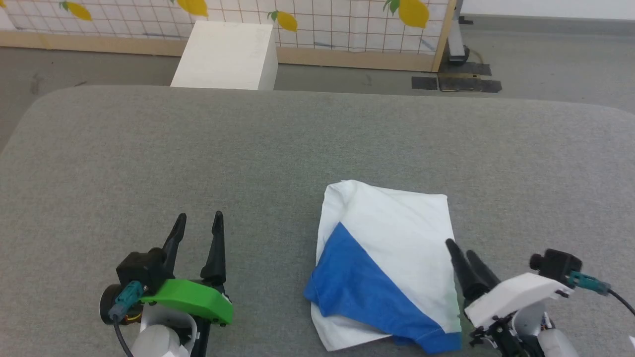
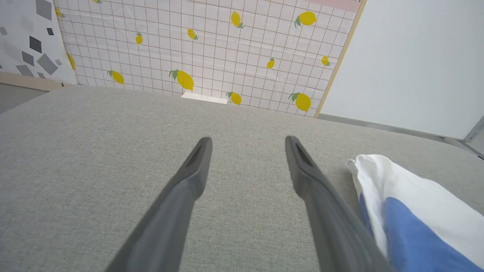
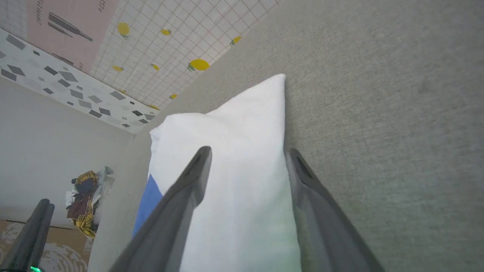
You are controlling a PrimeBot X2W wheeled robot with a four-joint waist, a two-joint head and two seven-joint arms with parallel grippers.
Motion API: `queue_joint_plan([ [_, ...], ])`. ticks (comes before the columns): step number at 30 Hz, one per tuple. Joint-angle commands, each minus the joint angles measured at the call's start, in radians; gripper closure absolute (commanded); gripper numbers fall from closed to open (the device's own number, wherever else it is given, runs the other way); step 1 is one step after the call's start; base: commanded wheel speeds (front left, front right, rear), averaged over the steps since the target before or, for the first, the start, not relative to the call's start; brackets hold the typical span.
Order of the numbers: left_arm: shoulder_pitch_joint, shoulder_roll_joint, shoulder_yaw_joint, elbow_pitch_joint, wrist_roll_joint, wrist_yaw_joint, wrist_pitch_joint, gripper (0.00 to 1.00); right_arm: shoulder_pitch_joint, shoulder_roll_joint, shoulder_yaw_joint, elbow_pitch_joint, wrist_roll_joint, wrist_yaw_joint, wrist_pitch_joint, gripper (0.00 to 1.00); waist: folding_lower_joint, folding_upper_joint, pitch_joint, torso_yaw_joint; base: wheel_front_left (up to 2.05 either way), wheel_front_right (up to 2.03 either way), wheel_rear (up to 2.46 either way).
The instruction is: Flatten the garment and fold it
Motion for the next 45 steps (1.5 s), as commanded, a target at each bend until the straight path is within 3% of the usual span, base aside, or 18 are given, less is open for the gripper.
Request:
queue_joint_plan([
  [1,-0.004,-0.001,0.000,0.002,0.013,-0.006,-0.004,0.00,-0.032,0.000,0.009,0.033,0.008,-0.001,0.014,0.00,0.0000,0.0000,0.007,0.010,0.00,0.00,0.00],
  [11,-0.011,-0.005,-0.003,0.006,0.008,-0.007,-0.004,0.00,-0.145,0.000,0.062,0.286,-0.068,-0.001,0.152,0.00,0.0000,0.0000,0.021,0.041,0.00,0.00,0.00],
  [12,-0.012,-0.005,-0.003,0.006,0.008,-0.007,-0.004,0.00,-0.148,0.000,0.069,0.297,-0.074,-0.001,0.164,0.16,0.0000,0.0000,0.022,0.041,0.00,0.00,0.00],
  [13,-0.012,-0.005,-0.002,0.006,0.008,-0.007,-0.004,0.00,-0.153,0.000,0.077,0.308,-0.080,-0.001,0.177,0.49,0.0000,0.0000,0.023,0.041,0.00,0.00,0.00],
  [14,-0.013,-0.005,-0.001,0.007,0.008,-0.007,-0.004,0.00,-0.156,0.000,0.082,0.313,-0.086,-0.001,0.184,0.60,0.0000,0.0000,0.023,0.041,0.00,0.00,0.00],
  [15,-0.013,-0.006,0.001,0.007,0.008,-0.007,-0.004,0.00,-0.160,0.000,0.086,0.313,-0.090,-0.001,0.187,0.96,0.0000,0.0000,0.023,0.039,0.00,0.00,0.00],
  [16,-0.012,-0.006,0.003,0.006,0.008,-0.007,-0.004,0.00,-0.162,0.000,0.088,0.311,-0.096,-0.001,0.187,1.00,0.0000,0.0000,0.023,0.037,0.00,0.00,0.00],
  [20,-0.007,-0.006,0.017,0.000,0.010,-0.006,-0.004,0.00,-0.181,0.000,0.094,0.275,-0.189,-0.001,0.176,1.00,0.0000,0.0000,0.021,0.013,0.00,0.00,0.00],
  [26,-0.001,-0.006,0.031,-0.016,0.013,-0.005,-0.004,0.00,-0.221,-0.012,0.111,0.148,-0.537,-0.001,0.274,1.00,0.0000,0.0000,0.029,-0.056,0.00,0.00,0.00],
  [31,-0.008,-0.006,0.038,-0.032,0.018,-0.004,-0.004,0.00,-0.256,-0.123,0.198,0.013,-0.737,-0.001,0.380,1.00,0.0000,0.0000,0.048,-0.142,0.00,0.00,0.00],
  [33,-0.019,-0.006,0.036,-0.041,0.023,-0.004,-0.004,0.00,-0.280,-0.199,0.229,-0.027,-0.783,-0.001,0.408,1.00,0.0000,0.0000,0.065,-0.193,0.00,0.00,0.00],
  [36,-0.034,-0.005,0.035,-0.049,0.028,-0.004,-0.004,0.00,-0.311,-0.260,0.233,-0.042,-0.803,-0.001,0.420,1.00,0.0000,0.0000,0.089,-0.251,0.00,0.00,0.00],
  [45,-0.099,0.022,0.013,-0.061,0.047,-0.005,-0.004,0.00,-0.416,-0.360,0.148,0.034,-0.864,-0.001,0.353,1.00,0.0000,0.0000,0.186,-0.362,0.00,0.00,0.00],
])
